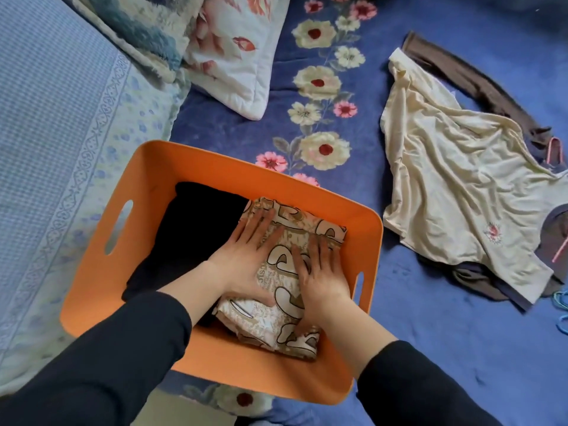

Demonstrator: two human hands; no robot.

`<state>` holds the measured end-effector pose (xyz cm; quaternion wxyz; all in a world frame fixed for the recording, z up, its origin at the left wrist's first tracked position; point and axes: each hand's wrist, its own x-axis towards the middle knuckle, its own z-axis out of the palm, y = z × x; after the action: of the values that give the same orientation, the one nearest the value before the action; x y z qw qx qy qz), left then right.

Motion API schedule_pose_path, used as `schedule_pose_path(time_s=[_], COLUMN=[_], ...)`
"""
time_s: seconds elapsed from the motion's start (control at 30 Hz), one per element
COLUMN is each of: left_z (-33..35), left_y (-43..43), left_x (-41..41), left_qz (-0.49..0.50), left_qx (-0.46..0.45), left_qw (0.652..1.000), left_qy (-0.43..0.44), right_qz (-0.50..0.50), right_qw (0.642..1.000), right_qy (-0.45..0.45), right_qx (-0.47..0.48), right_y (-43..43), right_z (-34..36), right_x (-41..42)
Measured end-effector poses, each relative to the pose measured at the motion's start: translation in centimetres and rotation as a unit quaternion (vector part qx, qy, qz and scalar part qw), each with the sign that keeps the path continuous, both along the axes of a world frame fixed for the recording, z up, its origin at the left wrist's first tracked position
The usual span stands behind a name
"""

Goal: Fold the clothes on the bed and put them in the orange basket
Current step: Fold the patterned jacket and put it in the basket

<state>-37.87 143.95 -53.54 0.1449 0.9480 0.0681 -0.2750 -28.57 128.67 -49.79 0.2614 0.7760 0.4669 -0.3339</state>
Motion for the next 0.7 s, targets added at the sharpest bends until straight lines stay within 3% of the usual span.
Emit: schedule_pose_path(time_s=[0.3,0.47,0.6,0.7], left_z=[-1.6,0.2,-0.4,-1.3], left_y=[-0.5,-0.2,-0.8,-0.8], left_x=[-0.7,-3.8,-4.0,-3.3], left_qz=[0.003,-0.045,-0.040,-0.020], left_qx=[0.007,0.037,0.041,0.036], left_qw=[1.000,0.998,0.998,0.998], left_qy=[-0.007,0.007,0.038,0.044], right_qz=[0.002,0.013,0.014,-0.002], right_qw=[0.999,0.991,1.000,0.999], right_qy=[0.036,-0.059,0.019,0.032], right_qx=[-0.022,0.119,0.001,-0.036], right_y=[0.5,1.5,2.0,2.4], right_z=[-1.1,2.2,1.3,-1.1], right_x=[0.5,0.3,1.4,1.7])
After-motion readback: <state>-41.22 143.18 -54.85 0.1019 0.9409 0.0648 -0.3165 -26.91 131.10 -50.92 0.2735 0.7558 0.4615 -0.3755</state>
